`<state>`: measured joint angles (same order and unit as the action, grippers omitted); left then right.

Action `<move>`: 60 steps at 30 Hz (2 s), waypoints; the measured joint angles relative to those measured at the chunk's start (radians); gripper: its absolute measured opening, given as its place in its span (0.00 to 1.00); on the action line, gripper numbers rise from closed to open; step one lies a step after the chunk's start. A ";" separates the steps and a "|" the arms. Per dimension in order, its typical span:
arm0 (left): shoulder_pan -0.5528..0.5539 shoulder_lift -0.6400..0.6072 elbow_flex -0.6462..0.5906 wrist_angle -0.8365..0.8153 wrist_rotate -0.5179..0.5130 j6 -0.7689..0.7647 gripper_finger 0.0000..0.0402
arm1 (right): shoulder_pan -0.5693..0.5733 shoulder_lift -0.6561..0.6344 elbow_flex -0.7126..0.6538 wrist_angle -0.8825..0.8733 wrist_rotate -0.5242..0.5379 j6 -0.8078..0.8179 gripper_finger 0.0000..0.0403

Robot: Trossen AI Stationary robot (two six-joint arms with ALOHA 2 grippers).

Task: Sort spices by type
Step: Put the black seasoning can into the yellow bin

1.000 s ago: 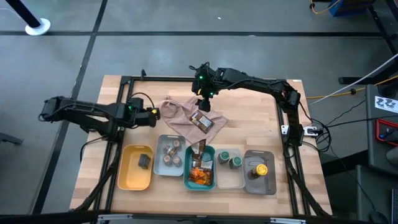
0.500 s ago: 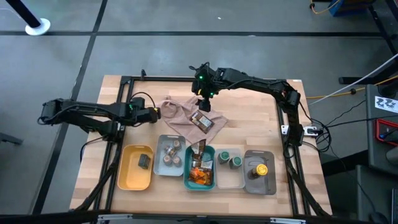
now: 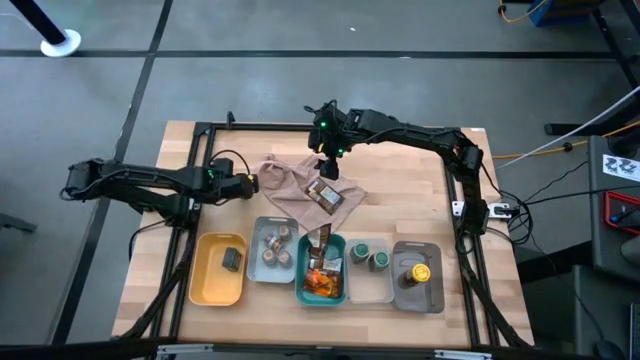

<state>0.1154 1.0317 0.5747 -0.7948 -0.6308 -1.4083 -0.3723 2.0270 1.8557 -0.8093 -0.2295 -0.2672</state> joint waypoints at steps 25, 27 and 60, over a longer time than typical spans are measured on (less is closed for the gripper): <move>0.094 0.131 0.000 0.059 0.086 0.158 0.42 | 0.000 0.000 0.000 -0.002 0.000 0.000 0.66; 0.103 0.148 0.000 0.072 0.088 0.176 0.39 | 0.000 0.000 0.000 -0.002 0.000 0.000 0.66; -0.458 -0.138 0.382 -0.407 0.493 -0.194 0.26 | 0.000 0.000 0.000 -0.063 0.000 0.000 0.66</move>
<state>-0.3425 0.8939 0.9569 -1.2022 -0.1380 -1.6022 -0.3723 2.0270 1.8557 -0.8719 -0.2295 -0.2672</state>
